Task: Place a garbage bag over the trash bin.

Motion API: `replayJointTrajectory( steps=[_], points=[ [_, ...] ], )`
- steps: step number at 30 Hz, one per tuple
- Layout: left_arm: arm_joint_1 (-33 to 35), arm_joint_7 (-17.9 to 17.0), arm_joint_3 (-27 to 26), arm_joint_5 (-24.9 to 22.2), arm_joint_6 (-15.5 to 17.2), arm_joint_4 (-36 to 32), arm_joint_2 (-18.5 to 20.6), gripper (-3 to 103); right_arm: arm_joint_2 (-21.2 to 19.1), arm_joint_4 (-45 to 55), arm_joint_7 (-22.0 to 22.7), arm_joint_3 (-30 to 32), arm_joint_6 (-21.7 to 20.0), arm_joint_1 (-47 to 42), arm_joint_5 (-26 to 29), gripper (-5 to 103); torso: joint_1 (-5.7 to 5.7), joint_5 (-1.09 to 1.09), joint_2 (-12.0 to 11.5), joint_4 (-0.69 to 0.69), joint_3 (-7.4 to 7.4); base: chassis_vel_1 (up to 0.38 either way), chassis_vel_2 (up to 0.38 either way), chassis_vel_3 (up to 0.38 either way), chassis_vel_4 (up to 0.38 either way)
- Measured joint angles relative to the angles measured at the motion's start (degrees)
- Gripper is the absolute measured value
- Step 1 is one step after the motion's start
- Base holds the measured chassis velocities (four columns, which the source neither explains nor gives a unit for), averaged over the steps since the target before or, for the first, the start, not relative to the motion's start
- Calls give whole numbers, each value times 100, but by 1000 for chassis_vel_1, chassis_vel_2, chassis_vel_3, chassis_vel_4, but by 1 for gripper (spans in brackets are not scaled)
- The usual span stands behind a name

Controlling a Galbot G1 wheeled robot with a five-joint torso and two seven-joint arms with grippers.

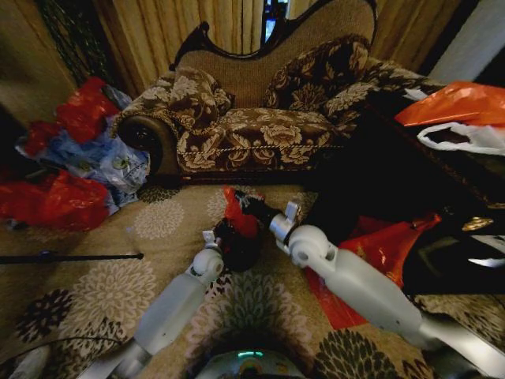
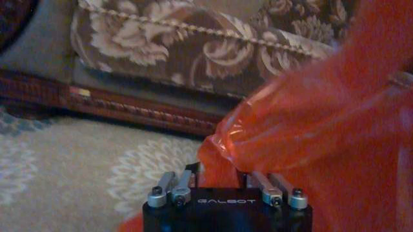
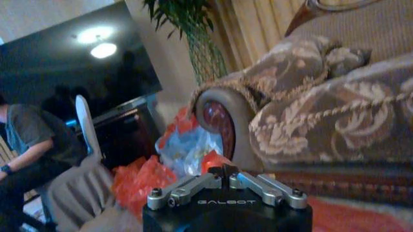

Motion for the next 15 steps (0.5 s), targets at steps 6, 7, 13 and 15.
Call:
replayJointTrajectory(
  steps=[6, 7, 13, 15],
  points=[
    [258, -93, -327, -184, 110, -593, 323, 59, 44, -50, -30, 54, 45, -197, -203, 0, 0, -1, 0, 1, 0, 0, 0, 0, 0],
    [258, -93, -327, -184, 110, -593, 323, 59, 44, -50, -30, 54, 45, -197, -203, 0, 0, -1, 0, 1, 0, 0, 0, 0, 0],
    [510, -220, -527, -339, 194, -1191, 538, 86, 93, 96, 0, 64, 54, -329, -186, 0, 0, -1, 0, 0, 0, 0, 0, 0, 0],
    [563, -244, -558, -370, 225, -1329, 596, 92, 123, 86, -4, 92, 59, -382, -236, 0, 0, 0, 0, 0, 0, 0, 0, 0, 0]
  ],
)
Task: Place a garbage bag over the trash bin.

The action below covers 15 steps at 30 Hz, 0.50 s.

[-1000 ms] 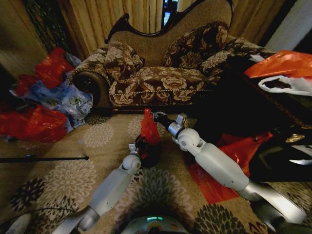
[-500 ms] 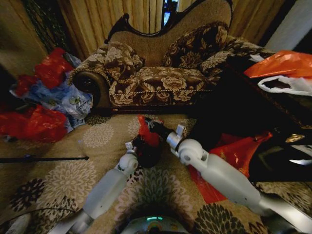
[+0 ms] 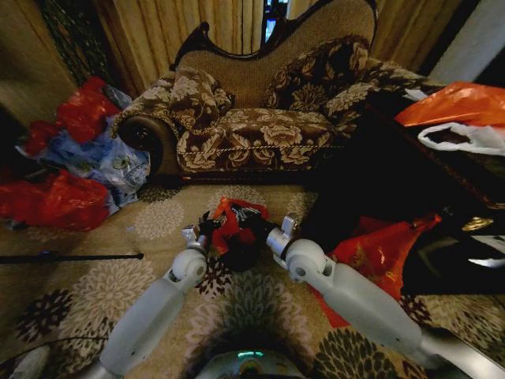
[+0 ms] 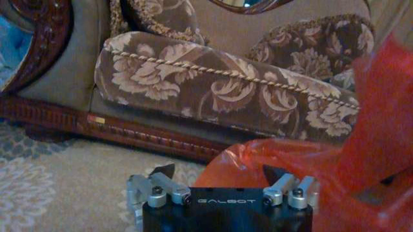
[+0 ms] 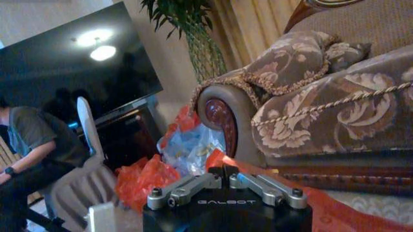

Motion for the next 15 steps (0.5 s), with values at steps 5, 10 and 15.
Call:
replayJointTrajectory(
  steps=[5, 10, 15],
  points=[
    [72, -11, -24, -17, 16, -114, 54, 100, -29, -173, -113, 160, 32, -55, -218, 0, 0, 0, 0, 1, 1, 0, 0, 0, 0],
    [122, -24, -44, -25, 16, -195, 56, 100, -341, -240, -192, 532, 24, 7, -135, 0, 0, 0, 0, -1, 1, 0, 0, 0, 0],
    [163, -30, -55, -29, 14, -303, 67, 100, -565, -110, -176, 814, -36, 127, 117, 0, 0, -1, 0, -1, 1, 0, 0, 0, 0]
  ],
)
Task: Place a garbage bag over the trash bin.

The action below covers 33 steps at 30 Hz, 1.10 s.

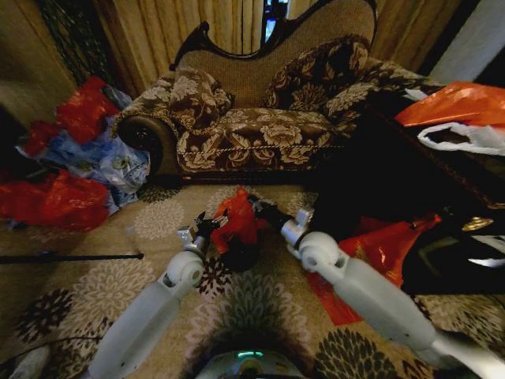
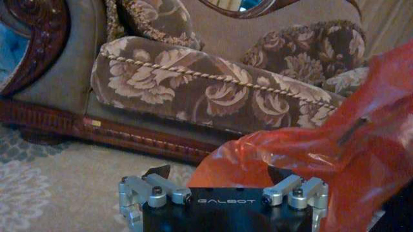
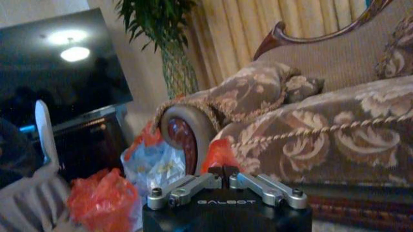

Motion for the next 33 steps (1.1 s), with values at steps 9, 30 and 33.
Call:
replayJointTrajectory(
  steps=[9, 30, 33],
  points=[
    [197, -307, 1, -494, 317, -824, 378, 100, 241, 358, 446, -293, -26, -190, -110, 0, 0, 1, 0, 0, 0, 0, 0, 0, 0],
    [720, 254, 300, 76, 344, -1050, 526, 100, 501, -41, 727, -1143, -33, 7, -104, 0, 0, 0, 0, 1, 0, 0, 0, 0, 0],
    [578, 284, 338, 197, 320, -861, 431, 100, 407, 90, 805, -1201, -86, 63, 96, 0, 0, 1, 0, 0, 0, 0, 0, 0, 0]
  ],
)
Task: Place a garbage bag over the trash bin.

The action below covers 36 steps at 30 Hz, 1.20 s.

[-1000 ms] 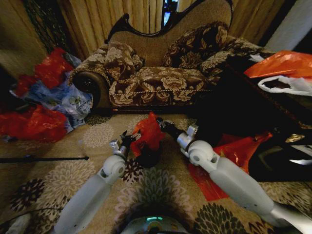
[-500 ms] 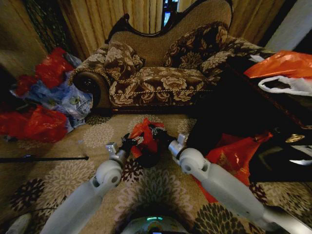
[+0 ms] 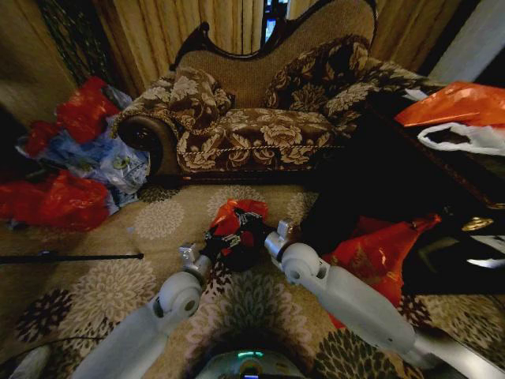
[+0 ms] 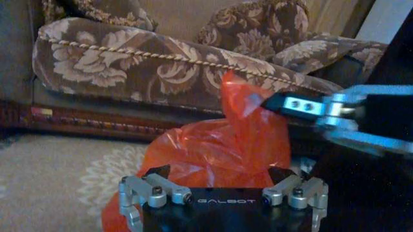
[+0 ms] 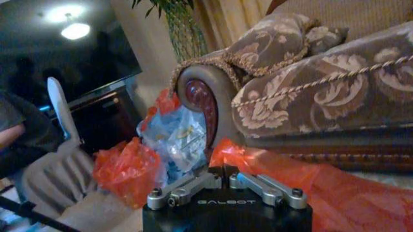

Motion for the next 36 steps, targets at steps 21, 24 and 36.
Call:
replayJointTrajectory(
  steps=[21, 24, 36],
  points=[
    [-138, 314, 81, 442, -151, 245, -183, 100, -19, 492, 471, -419, -73, 266, 807, 0, 0, -1, 0, 1, 0, 0, 0, 0, 0],
    [-183, 350, 104, 463, -157, 245, -197, 102, 8, 450, 438, -466, -68, 250, 784, 0, 0, 0, 0, -1, 0, 0, 0, 0, 0],
    [189, 874, -2, 1120, -256, 120, -30, 100, 55, -286, -6, -65, -32, 543, 356, 0, 0, -1, 0, 1, 0, 0, 0, 0, 0]
  ],
)
